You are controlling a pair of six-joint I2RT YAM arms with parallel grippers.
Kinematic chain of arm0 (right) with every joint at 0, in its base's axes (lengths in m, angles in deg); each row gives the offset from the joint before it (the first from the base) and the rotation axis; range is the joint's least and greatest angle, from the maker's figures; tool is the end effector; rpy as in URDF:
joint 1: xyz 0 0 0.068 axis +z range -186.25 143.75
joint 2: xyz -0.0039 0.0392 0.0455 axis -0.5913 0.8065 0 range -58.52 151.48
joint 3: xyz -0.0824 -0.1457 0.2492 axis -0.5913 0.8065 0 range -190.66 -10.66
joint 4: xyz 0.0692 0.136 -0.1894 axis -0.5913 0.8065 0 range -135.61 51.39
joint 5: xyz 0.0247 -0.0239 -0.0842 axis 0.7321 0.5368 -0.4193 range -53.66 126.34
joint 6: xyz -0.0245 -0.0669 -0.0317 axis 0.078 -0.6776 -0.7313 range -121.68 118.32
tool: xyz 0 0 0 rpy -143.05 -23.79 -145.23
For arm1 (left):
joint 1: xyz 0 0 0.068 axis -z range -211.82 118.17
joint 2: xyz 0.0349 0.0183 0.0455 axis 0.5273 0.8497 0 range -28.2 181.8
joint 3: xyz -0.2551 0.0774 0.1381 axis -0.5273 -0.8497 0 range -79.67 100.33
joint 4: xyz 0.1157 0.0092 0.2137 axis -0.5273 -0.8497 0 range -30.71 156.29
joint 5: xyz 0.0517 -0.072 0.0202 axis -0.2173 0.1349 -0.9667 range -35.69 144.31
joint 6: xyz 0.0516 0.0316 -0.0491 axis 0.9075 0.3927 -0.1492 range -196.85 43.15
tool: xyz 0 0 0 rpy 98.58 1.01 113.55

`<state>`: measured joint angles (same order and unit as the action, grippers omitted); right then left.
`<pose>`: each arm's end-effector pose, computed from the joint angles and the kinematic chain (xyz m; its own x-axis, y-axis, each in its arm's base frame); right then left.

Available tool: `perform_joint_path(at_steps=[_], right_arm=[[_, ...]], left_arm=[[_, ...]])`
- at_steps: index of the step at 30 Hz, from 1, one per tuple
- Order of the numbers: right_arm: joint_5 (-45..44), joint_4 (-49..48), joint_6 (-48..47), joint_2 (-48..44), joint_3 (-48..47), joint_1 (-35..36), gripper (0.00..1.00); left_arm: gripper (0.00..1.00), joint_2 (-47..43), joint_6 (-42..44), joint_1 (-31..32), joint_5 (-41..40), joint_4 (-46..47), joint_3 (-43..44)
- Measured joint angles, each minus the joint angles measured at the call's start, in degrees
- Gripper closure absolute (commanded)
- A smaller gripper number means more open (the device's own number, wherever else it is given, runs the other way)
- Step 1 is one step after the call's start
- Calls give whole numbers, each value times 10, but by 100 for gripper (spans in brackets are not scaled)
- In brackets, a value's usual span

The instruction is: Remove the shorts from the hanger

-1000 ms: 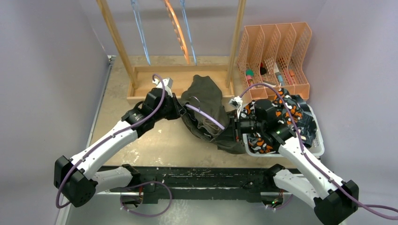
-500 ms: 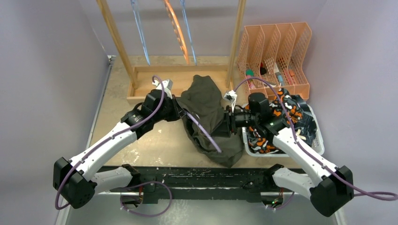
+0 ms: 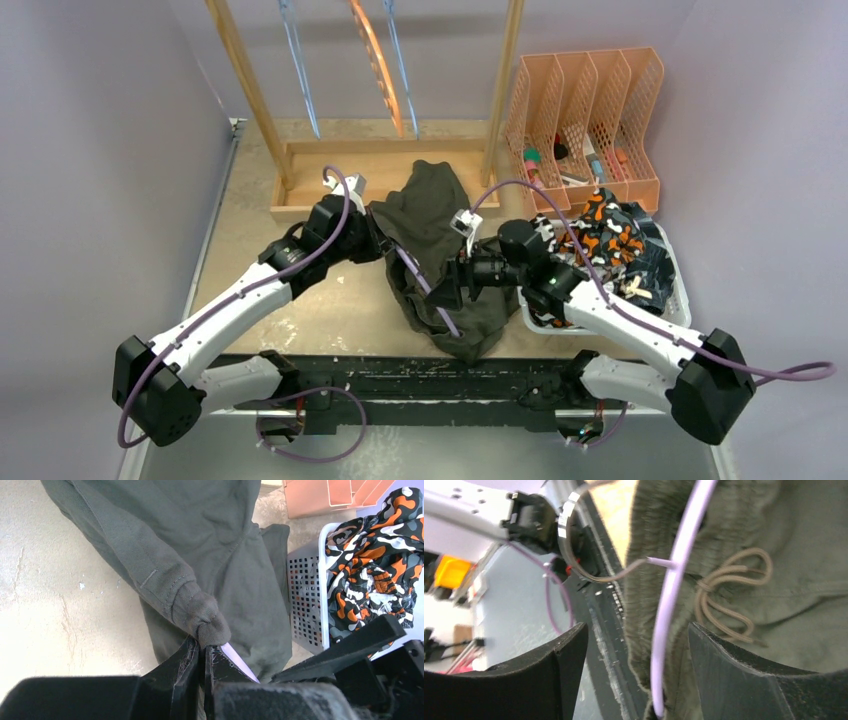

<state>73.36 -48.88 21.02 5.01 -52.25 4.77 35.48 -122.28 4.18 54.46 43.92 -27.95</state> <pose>0.1561 0.1890 0.3058 -0.5911 -0.1059 -0.7996 -0.7872 0.2915 0.5434 0.1936 -0.1408 0.3081 -0.7402 -0.3427 -0.5785 0.0887 0.8030 -0.5893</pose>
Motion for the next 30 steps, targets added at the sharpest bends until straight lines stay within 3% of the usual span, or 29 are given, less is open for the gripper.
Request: perform_joint_path(at_steps=[6,11,14,18,24,30], right_arm=[[-143,-56,16,-16,50,45,23],[-213,-121,13,15,50,87,32],[-254,-152,9,49,50,112,49],[-316,-159,-1,70,50,140,99],[-350,-155,1,19,60,145,100],[-309,-139,3,-21,50,144,100]], left_arm=[[100,-1,-5,0,-1,0,-1],[100,-1,-5,0,-1,0,-1],[100,-1,-6,0,-2,0,-1],[100,-6,-6,0,-6,-5,-1],[100,-31,-6,0,-24,-25,0],[100,-64,-3,3,-65,-73,37]])
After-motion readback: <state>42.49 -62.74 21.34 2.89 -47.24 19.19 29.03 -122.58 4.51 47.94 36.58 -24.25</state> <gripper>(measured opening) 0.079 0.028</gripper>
